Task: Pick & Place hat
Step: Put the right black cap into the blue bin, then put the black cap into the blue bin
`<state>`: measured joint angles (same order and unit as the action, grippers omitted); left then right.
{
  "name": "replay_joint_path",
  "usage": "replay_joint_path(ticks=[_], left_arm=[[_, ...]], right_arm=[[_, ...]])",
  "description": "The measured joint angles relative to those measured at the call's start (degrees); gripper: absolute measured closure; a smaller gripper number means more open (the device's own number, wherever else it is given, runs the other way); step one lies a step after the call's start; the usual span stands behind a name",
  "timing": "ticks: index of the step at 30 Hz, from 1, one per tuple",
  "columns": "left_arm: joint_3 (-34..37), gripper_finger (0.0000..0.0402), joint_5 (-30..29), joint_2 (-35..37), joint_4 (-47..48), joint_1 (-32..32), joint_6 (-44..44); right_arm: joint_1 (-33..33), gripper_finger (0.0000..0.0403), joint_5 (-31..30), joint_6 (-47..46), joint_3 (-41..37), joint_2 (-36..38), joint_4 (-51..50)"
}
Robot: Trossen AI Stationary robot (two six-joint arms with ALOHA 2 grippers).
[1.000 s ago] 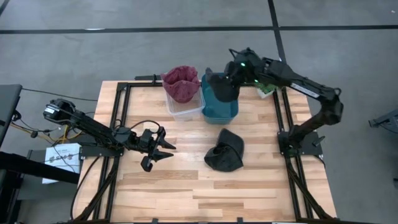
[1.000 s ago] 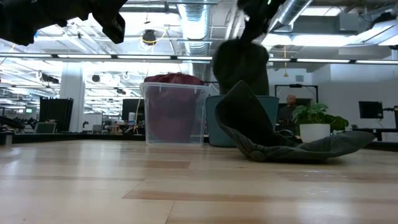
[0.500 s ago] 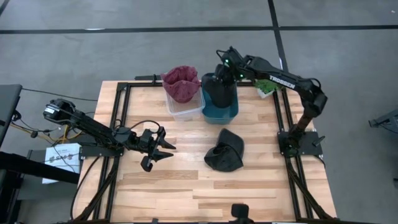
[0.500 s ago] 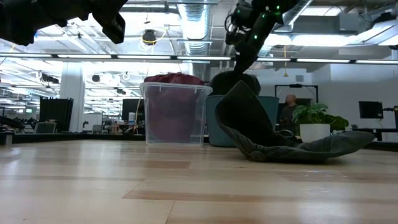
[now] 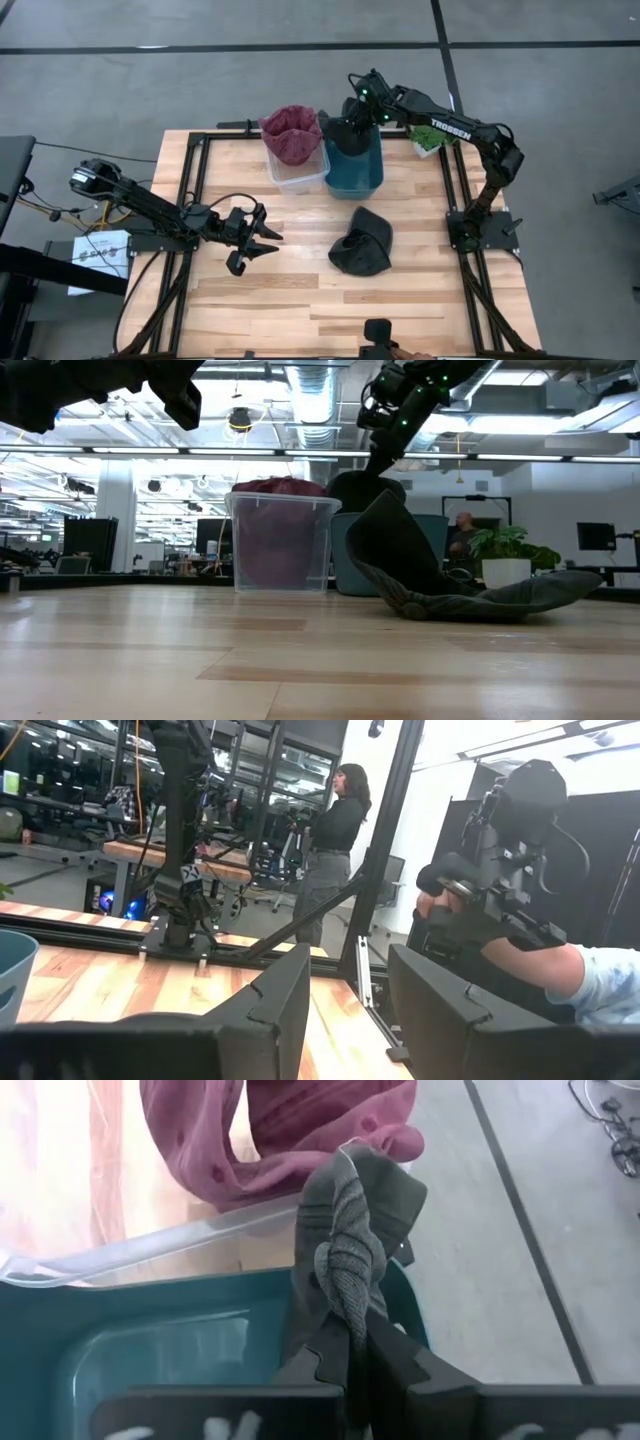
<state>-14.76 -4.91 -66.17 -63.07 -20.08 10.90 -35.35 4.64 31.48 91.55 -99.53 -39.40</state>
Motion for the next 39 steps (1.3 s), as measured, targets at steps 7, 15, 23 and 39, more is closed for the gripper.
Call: replay_joint_path(ticks=[7,15,23,39], left_arm=[[0.0,0.0266,0.0,0.0,0.0,0.0,-0.1],[0.0,0.0266,0.0,0.0,0.0,0.0,-0.1],[0.0,0.0266,0.0,0.0,0.0,0.0,-0.1],[0.0,0.0266,0.0,0.0,0.0,0.0,-0.1]], right_arm=[[0.0,0.0384,-0.7,-1.5,0.0,-0.1,0.1],[-0.1,0.0367,-3.8,-1.5,0.0,-0.1,-0.5],[-0.1,0.0351,-6.6,-2.0,0.0,-0.1,-0.5],[0.0,0.0267,-14.0,-2.6,0.0,-0.1,-0.4]])
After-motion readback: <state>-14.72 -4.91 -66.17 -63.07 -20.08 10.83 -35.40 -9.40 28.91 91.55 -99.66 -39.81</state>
